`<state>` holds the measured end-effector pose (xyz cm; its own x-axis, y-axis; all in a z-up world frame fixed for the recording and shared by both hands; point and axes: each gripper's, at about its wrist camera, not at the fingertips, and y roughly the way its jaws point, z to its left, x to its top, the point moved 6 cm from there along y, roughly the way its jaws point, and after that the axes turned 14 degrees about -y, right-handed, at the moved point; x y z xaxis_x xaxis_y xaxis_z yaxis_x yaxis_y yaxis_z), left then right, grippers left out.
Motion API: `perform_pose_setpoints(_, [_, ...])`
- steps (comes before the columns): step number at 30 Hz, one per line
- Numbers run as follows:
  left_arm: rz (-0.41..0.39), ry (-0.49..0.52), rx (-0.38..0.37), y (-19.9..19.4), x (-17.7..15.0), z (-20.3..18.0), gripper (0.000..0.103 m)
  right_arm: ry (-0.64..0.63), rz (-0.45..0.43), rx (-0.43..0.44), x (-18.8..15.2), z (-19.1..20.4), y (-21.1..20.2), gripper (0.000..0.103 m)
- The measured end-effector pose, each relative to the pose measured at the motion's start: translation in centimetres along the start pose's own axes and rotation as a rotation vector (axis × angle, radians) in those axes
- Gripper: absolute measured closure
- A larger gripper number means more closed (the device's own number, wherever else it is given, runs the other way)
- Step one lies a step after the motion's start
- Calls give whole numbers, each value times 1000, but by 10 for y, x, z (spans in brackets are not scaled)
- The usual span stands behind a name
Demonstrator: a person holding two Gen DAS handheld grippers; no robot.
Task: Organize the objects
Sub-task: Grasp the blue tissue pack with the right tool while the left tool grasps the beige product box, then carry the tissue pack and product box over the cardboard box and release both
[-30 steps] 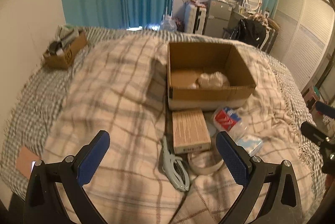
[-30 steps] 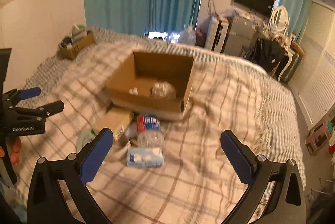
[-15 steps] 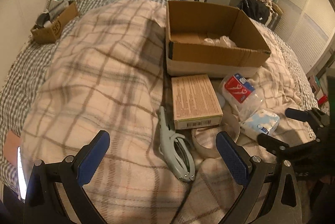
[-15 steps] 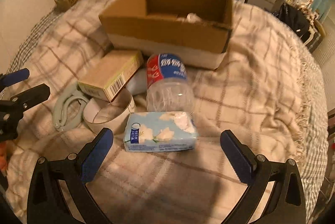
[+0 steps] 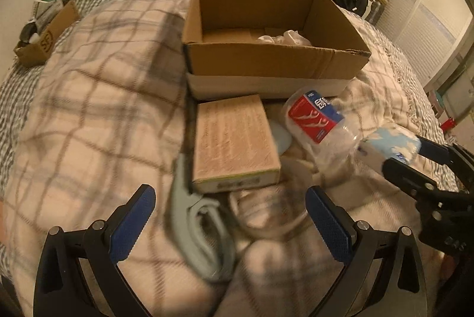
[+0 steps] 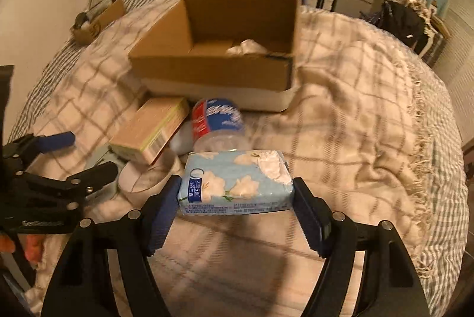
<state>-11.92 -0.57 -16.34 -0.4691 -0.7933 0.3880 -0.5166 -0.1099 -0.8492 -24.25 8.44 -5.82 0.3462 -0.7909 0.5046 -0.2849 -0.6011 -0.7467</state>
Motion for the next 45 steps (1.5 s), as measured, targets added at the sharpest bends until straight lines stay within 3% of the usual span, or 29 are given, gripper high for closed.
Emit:
perform_pose_setpoints(8, [75,-38,3,38,10,-4,0,38,8,-9,1,-19,13,30])
perform_pose_setpoints(11, [96,-50,-5,47,12,-3,6,45,15,0,1,-21,18,30])
perform_pose_setpoints(14, [122,-42,-40,55,12,-6,16,64,14,12,0,-24,20,30])
perform_pose_setpoints(15, [126,-38,-41,57,12,-6,24,69,18,11,0,-25,21,30])
perform_pose_setpoints(18, [124,-37,-50,56,10,-3,25,72,34,-5,-1,-26,22,30])
perform_pose_setpoints(25, [48,8,-68,17,2,-3,27,48,16,-33,5,-13,3,30])
perform_pose_setpoints(32, [-32,-20,-117,-31,1,5,27,21,-45,-69,20,1,-35,30])
perform_pose_setpoints(45, [-200,-11,-145,-114,42,2,27,4,-166,-100,53,3,-93,30])
